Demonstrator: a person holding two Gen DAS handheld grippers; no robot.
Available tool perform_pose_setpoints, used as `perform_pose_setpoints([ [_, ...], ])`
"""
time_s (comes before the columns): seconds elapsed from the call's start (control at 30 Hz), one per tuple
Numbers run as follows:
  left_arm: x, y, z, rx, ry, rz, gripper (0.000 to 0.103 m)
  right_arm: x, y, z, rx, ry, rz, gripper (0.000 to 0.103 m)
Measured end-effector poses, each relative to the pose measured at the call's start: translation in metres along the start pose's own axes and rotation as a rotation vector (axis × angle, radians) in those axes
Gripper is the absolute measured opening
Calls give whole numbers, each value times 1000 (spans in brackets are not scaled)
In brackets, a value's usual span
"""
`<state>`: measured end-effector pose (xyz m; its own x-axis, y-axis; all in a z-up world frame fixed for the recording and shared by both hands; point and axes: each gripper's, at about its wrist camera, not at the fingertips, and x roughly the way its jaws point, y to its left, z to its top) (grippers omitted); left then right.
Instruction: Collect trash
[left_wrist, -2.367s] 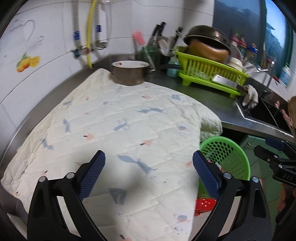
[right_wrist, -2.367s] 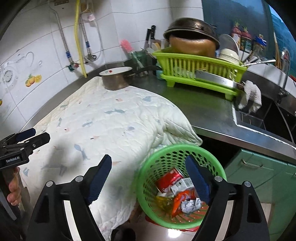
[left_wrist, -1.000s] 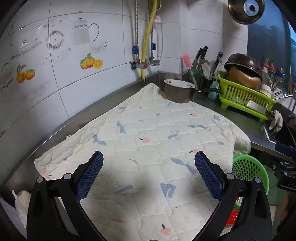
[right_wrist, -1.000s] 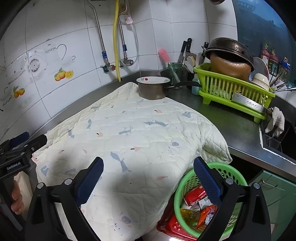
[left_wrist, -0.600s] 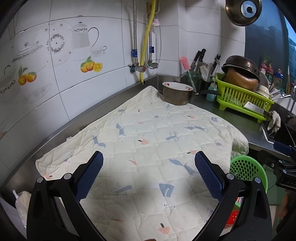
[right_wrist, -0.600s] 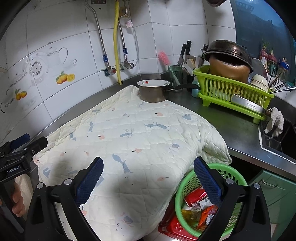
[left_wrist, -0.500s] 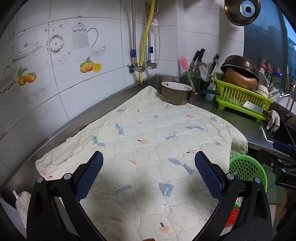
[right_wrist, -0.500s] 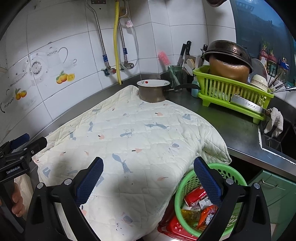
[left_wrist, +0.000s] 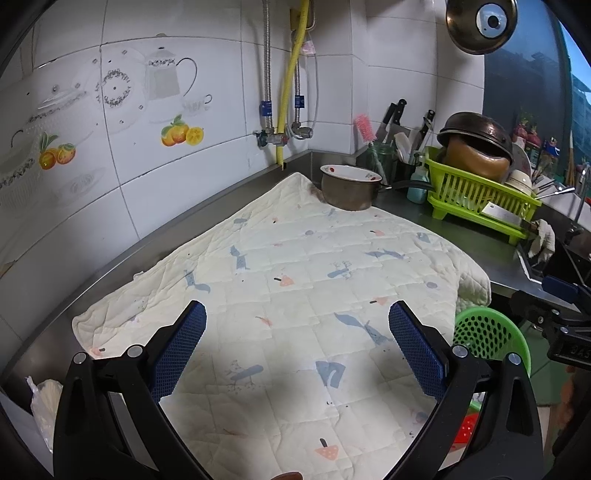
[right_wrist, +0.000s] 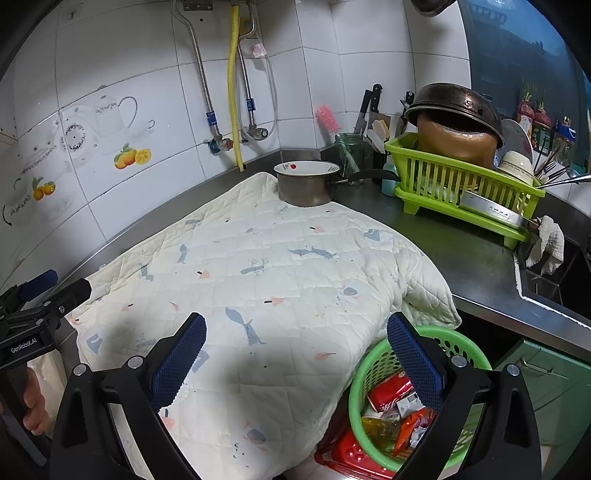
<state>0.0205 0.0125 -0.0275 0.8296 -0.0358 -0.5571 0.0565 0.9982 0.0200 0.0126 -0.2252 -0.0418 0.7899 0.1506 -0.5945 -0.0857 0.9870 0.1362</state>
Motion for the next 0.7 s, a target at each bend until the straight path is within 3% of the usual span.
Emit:
perform_pose_setpoints([
  [0.7, -2, 1, -1, 1, -1, 3, 98, -1, 1, 1, 5, 3, 9, 96],
])
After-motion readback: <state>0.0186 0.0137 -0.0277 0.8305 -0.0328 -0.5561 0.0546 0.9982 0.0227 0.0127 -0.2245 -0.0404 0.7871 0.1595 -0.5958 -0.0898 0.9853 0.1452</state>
